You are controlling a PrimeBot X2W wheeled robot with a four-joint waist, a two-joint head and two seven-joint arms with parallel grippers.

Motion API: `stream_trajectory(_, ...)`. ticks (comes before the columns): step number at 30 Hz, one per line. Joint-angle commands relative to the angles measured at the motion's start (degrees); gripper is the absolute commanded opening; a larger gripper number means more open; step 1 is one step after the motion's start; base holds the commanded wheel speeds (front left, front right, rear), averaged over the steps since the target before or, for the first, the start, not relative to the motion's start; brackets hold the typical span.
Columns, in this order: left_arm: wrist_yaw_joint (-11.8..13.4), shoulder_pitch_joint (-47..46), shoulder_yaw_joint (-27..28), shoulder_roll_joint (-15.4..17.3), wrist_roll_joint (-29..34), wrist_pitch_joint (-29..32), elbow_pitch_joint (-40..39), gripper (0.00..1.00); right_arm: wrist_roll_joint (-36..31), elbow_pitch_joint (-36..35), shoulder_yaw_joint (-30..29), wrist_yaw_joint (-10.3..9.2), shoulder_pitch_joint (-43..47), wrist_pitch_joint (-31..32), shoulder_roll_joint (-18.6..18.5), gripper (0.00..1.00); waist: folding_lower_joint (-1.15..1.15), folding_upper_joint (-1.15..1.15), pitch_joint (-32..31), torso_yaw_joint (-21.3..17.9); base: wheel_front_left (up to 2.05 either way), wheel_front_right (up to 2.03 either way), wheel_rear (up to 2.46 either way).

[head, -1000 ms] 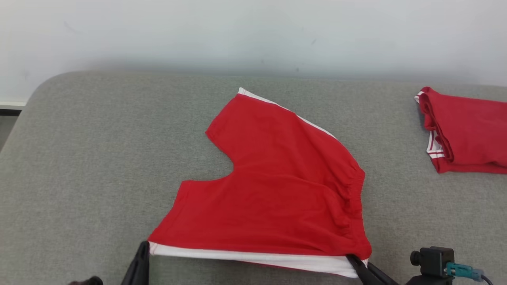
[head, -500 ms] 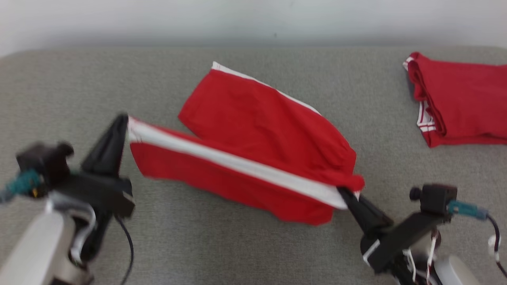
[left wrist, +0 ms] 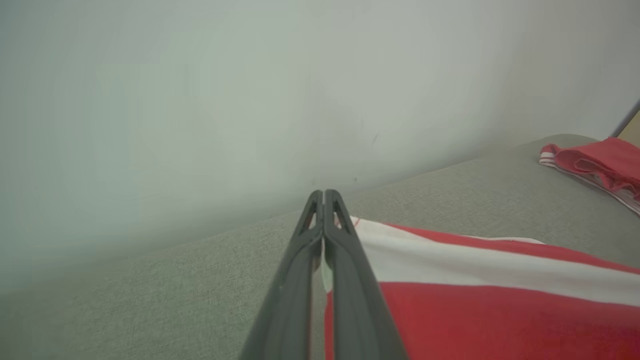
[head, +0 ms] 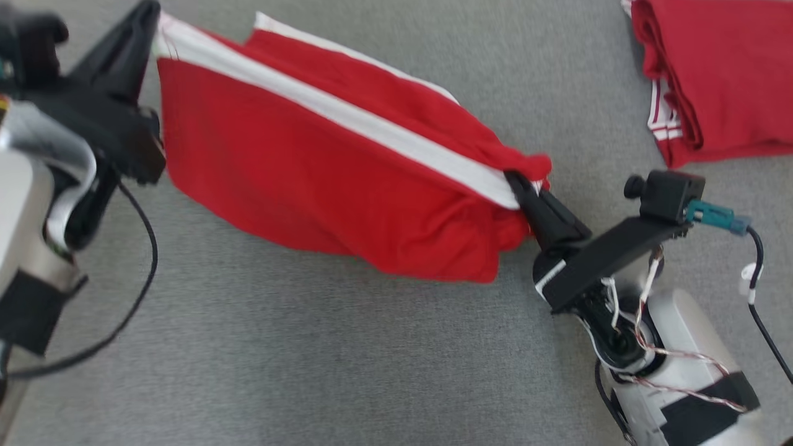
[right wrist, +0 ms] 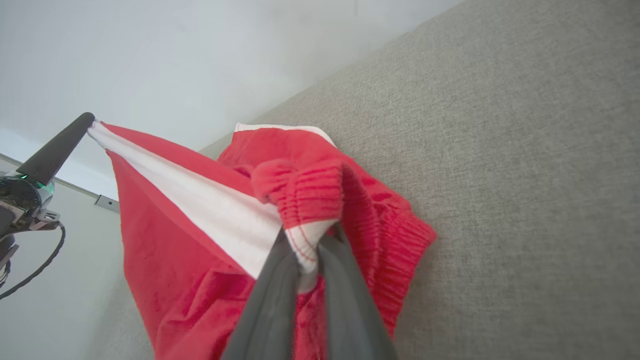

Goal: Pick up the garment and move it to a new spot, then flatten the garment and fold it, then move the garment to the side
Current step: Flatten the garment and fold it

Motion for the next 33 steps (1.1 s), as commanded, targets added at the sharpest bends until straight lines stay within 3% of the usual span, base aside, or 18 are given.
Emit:
stream_trajectory(1,0.1,-1.3,-0.5,0.2,-0.3,-0.1,0.8,0.0,0.2,0.4,0.0,0.05,-0.7,-0.4,0.4,0.0,-0.02,-0.01,3.4,-2.6,0.0,0.0,0.0)
stream_trajectory(15,0.1,-13.3,-12.1,0.2,-4.6,-1.9,14.5,0.0,2.3,5.3,1.9,0.05,-7.0,-3.8,4.1,0.0,-0.02,-0.01,5.8,-7.4,0.0,0.0,0.0)
stream_trajectory(29,0.1,-18.4,-21.1,0.4,-9.3,-9.9,21.6,0.0,-0.2,7.5,4.8,0.05,-10.6,-6.4,5.0,0.0,-0.02,-0.01,7.2,-9.4,0.0,0.0,0.0)
stream_trajectory(30,0.1,-18.5,-21.8,0.4,-9.7,-10.3,22.0,0.0,-0.3,7.5,4.9,0.05,-10.8,-6.6,5.0,0.31,-0.02,-0.01,7.1,-9.4,0.0,0.0,0.0)
stream_trajectory(31,0.1,-18.5,-21.8,0.4,-9.7,-10.3,22.0,0.0,-0.3,7.5,4.9,0.05,-10.8,-6.6,5.0,0.31,-0.02,-0.01,7.1,-9.4,0.0,0.0,0.0)
stream_trajectory(32,0.1,-18.5,-22.5,0.3,-10.1,-10.7,22.5,0.93,-0.5,7.7,4.9,0.05,-10.9,-6.8,5.0,0.86,-0.02,-0.01,6.9,-9.5,0.0,0.0,0.0)
stream_trajectory(33,0.1,-18.5,-23.0,0.2,-10.6,-11.3,23.1,1.0,-0.5,7.9,5.0,0.05,-10.9,-6.9,5.0,1.0,-0.02,-0.01,6.7,-9.4,0.0,0.0,0.0)
